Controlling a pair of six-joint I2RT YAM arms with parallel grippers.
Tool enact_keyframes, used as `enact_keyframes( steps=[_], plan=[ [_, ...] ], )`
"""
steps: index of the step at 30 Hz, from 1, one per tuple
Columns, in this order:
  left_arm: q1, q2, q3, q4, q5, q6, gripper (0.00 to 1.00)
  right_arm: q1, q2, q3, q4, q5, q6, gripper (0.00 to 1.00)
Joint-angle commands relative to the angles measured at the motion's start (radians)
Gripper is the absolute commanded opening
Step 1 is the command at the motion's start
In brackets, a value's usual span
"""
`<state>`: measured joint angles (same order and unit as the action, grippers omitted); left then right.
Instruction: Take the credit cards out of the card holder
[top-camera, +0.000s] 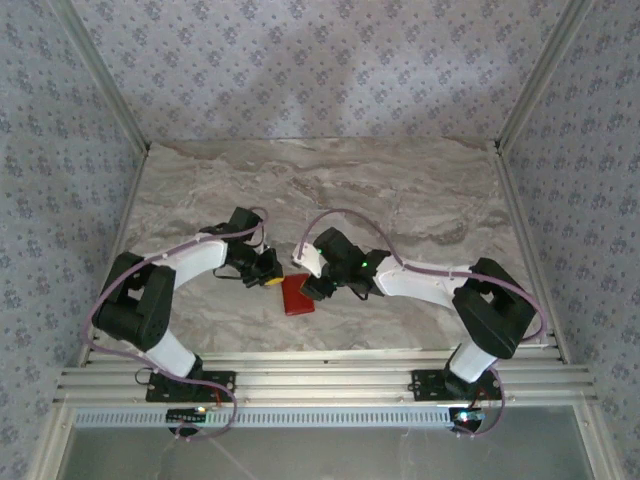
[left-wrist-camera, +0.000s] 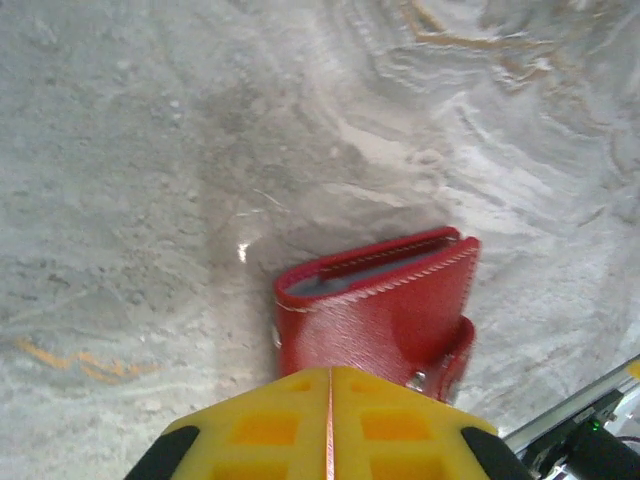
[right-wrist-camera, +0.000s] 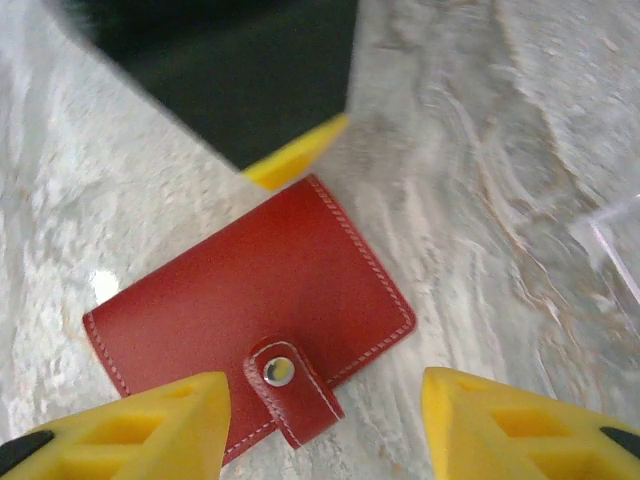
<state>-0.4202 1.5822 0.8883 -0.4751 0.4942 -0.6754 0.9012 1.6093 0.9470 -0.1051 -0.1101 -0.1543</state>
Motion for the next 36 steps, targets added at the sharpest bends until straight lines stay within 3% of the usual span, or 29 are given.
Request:
enact_keyframes(
  steps=[1, 6, 9, 11, 13, 22, 29, 36],
  plan=[
    [-0.009, -0.068, 0.049, -0.055, -0.040, 0.022, 0.13, 0.015, -0.034, 0.026, -0.054, 0.092, 0.319, 0.55],
    [-0.008, -0.127, 0.061, -0.080, -0.111, 0.022, 0.15, 0.043, -0.015, 0.075, -0.128, 0.131, 0.563, 0.50],
    [-0.008, -0.156, 0.048, -0.080, -0.136, 0.014, 0.16, 0.045, 0.049, 0.183, -0.302, 0.135, 0.651, 0.51],
    [-0.008, -0.176, 0.033, -0.077, -0.147, 0.007, 0.17, 0.050, 0.089, 0.236, -0.392, 0.151, 0.673, 0.52],
    [-0.007, -0.200, 0.017, -0.076, -0.156, 0.004, 0.18, 0.056, 0.131, 0.297, -0.449, 0.148, 0.697, 0.59],
    [-0.007, -0.300, -0.048, -0.069, -0.181, 0.001, 0.20, 0.067, 0.290, 0.438, -0.580, 0.146, 0.745, 0.69],
    [-0.008, -0.338, -0.087, -0.054, -0.174, 0.000, 0.21, 0.068, 0.363, 0.473, -0.603, 0.123, 0.759, 0.70],
    [-0.009, -0.338, -0.087, -0.061, -0.171, 0.011, 0.22, 0.050, 0.304, 0.415, -0.588, 0.158, 0.822, 0.63]
  ],
)
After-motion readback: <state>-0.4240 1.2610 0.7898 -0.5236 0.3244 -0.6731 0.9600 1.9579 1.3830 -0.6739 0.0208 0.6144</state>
